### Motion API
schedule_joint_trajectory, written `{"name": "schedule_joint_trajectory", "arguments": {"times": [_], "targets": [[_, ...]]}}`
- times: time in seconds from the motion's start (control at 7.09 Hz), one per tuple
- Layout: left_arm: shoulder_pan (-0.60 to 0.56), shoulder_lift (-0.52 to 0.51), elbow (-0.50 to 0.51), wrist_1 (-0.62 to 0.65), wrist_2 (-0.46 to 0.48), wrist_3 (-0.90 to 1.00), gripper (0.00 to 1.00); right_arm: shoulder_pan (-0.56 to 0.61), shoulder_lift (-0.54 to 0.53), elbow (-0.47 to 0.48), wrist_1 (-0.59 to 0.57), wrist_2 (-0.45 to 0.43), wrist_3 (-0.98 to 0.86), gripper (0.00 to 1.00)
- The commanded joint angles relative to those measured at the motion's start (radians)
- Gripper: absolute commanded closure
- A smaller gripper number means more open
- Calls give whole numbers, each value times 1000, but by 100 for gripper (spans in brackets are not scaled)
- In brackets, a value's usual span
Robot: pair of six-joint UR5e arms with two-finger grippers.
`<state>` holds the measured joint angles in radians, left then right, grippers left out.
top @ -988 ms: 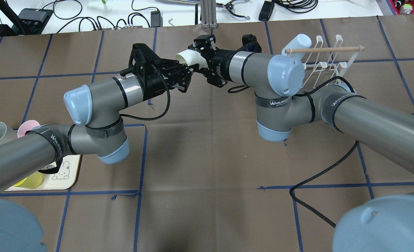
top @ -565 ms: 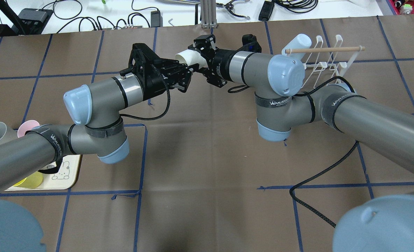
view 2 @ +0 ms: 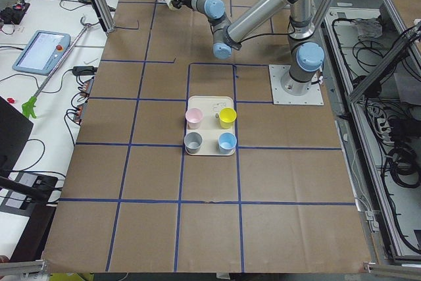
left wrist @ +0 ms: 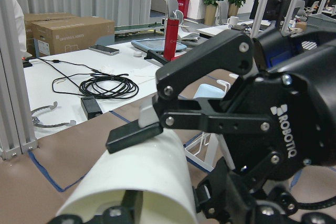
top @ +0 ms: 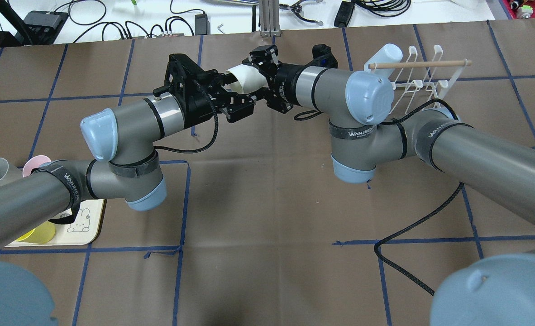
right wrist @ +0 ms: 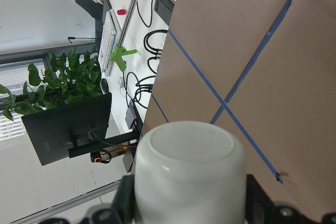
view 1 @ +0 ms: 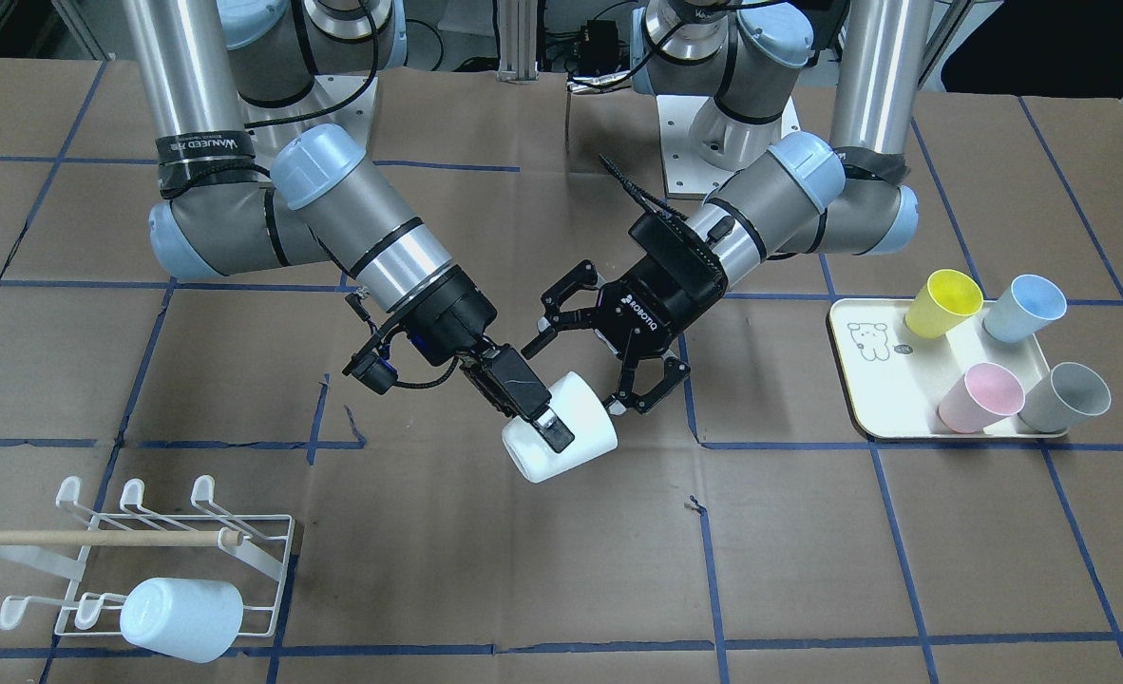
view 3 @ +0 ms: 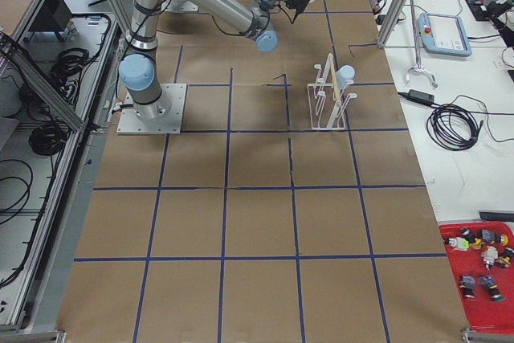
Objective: Transfer IKEA cup to right arm and place on rack
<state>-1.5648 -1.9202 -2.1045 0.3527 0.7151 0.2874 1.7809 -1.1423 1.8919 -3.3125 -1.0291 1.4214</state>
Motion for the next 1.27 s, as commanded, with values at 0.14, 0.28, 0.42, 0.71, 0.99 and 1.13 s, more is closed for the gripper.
{"name": "schedule_joint_trajectory", "arguments": {"times": [0.14,0.28,0.42,0.71,0.99,1.13], "targets": [[63,30,-72,75,-3,-1,0,-14,-7,-28,-1,-2,-15,48],[104,33,-107,115,-8,-1,0,-41,-8,-27,-5,-2,-39,50],[124,40,-112,115,1,-1,0,-88,-10,-28,-7,-8,-135,50],[134,50,-98,59,108,-5,0,-179,-11,-40,-9,-9,-494,57],[129,123,25,-280,339,-7,0,-256,-19,-83,-5,-9,-963,57],[123,177,135,-572,469,-7,0,-315,-19,-106,5,-11,-1197,57]]}}
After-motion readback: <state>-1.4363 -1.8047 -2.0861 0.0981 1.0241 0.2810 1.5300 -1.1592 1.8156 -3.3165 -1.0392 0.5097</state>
